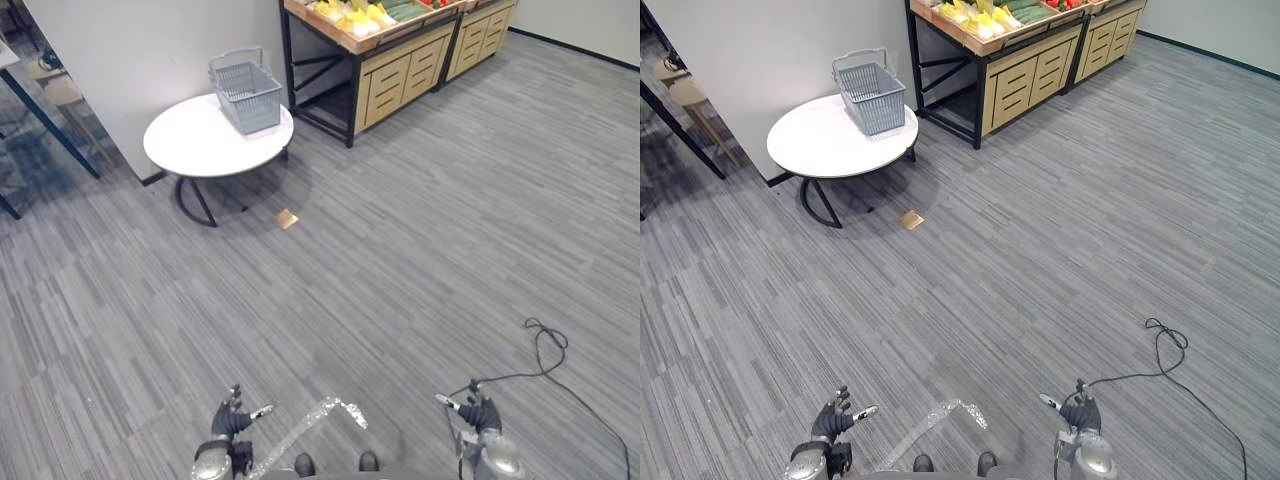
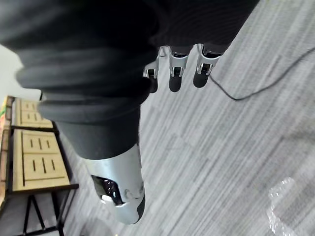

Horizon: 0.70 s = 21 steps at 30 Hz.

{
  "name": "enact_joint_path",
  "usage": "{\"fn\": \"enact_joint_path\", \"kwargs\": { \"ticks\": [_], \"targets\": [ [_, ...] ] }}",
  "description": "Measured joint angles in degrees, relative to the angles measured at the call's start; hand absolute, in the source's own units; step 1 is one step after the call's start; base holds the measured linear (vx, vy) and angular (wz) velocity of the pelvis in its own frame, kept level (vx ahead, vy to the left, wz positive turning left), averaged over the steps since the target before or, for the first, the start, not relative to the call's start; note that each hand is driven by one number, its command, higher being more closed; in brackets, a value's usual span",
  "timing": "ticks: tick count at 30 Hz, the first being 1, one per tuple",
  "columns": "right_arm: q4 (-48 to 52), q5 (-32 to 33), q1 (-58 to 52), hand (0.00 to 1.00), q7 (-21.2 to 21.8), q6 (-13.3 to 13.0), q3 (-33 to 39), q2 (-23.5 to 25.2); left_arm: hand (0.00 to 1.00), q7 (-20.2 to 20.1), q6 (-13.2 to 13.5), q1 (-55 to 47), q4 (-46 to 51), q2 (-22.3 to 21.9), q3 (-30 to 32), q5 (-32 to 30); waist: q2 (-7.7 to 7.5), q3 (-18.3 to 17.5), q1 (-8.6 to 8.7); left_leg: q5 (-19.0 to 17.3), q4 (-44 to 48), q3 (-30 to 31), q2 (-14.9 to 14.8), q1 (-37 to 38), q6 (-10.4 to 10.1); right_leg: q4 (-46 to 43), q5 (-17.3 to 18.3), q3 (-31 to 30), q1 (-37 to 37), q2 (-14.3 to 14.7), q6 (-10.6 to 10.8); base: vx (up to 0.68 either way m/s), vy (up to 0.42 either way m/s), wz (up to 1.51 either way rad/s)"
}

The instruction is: Pick vegetable in the basket

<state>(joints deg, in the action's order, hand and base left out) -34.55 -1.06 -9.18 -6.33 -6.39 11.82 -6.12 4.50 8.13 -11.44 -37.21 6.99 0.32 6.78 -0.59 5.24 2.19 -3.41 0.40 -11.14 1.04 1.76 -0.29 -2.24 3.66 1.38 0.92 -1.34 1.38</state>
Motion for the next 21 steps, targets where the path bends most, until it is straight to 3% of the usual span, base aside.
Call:
{"fn": "enact_joint_path", "kwargs": {
  "ticks": [7,16,21],
  "targets": [
    [2.3,-1.8,0.5,0.00,0.0,0.0,0.7,-0.1,0.00,0.5,0.1,-0.8,5.5,0.0,0.3,-0.2,0.80,0.5,0.10,0.0,-0.5,0.1,-0.1,1.1,0.0,0.0,0.1,0.2,1.0,0.0,0.1,0.04,0.011,0.01],
    [2.3,-1.9,0.8,0.00,0.0,0.2,0.7,-0.3,0.00,1.0,0.1,-1.1,5.7,-0.5,2.4,0.3,0.71,0.9,0.13,0.0,-1.5,0.1,0.3,0.9,0.0,-0.1,1.1,1.7,0.6,-0.5,0.6,-0.03,0.000,0.05],
    [2.1,-1.8,2.1,0.00,-0.3,0.3,0.7,-0.7,0.00,2.1,0.0,-1.5,5.7,-0.7,4.6,1.1,0.10,1.6,0.00,-2.7,2.0,-0.6,0.5,-2.9,1.1,-1.1,2.6,2.0,-2.0,-1.1,2.1,0.02,0.022,0.03]
  ]
}}
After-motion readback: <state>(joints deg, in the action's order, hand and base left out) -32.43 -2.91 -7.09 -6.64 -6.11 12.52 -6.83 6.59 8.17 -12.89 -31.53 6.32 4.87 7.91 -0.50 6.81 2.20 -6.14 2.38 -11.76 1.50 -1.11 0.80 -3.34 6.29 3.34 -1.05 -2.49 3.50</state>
